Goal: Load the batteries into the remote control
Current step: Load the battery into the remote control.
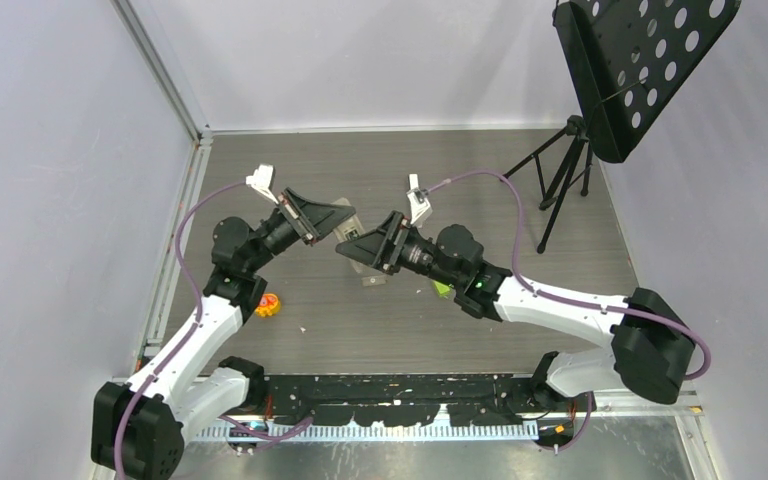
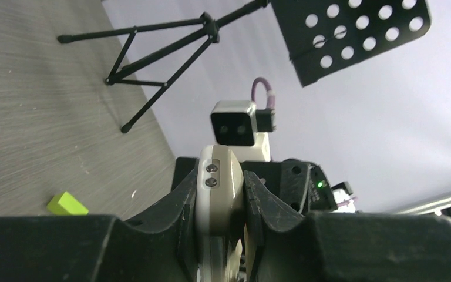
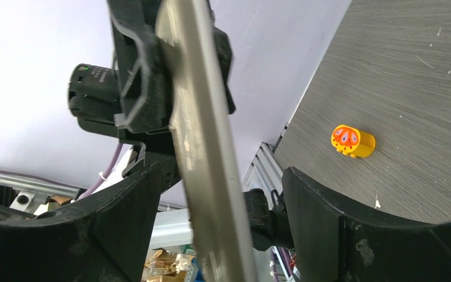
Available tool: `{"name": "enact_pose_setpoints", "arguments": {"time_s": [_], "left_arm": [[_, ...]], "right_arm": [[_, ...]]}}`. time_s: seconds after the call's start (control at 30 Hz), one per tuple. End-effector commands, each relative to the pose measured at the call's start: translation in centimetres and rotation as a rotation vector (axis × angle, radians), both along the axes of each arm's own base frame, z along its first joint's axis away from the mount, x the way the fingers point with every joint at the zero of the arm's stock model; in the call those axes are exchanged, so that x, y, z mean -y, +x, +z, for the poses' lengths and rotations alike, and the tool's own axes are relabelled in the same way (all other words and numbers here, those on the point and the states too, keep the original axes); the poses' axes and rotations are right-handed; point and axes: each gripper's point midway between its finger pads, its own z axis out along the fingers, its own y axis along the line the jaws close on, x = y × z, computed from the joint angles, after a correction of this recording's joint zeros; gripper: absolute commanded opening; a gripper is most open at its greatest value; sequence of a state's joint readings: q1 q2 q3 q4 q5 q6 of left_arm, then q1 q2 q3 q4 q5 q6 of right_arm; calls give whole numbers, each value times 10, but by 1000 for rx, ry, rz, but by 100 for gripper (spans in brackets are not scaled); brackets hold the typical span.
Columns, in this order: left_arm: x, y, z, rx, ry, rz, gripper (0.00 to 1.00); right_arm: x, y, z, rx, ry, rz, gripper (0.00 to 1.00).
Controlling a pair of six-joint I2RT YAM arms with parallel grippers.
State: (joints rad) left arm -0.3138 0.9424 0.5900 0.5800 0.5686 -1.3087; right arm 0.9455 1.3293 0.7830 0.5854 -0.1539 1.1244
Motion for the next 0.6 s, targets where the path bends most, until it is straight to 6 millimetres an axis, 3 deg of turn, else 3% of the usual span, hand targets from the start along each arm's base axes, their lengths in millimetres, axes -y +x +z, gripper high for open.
{"name": "enact_pose_setpoints", "arguments": {"time_s": [0.0, 0.1, 0.23, 0.4, 0.57], "left_arm": [[5, -17, 14, 124, 74, -82, 0], [6, -20, 13, 130, 86, -104, 0], [8, -20, 11, 127, 91, -116, 0], [9, -21, 13, 130, 94, -131, 0], [10, -23, 14, 134, 94, -148, 0]], "right_arm": [[21, -8, 54, 143, 149, -6, 81], [29, -8, 50, 165, 118, -33, 81], [31, -13, 41, 211, 35, -14, 74], [35, -15, 29, 268, -62, -1, 51], [33, -14, 25, 273, -89, 2, 38]]}}
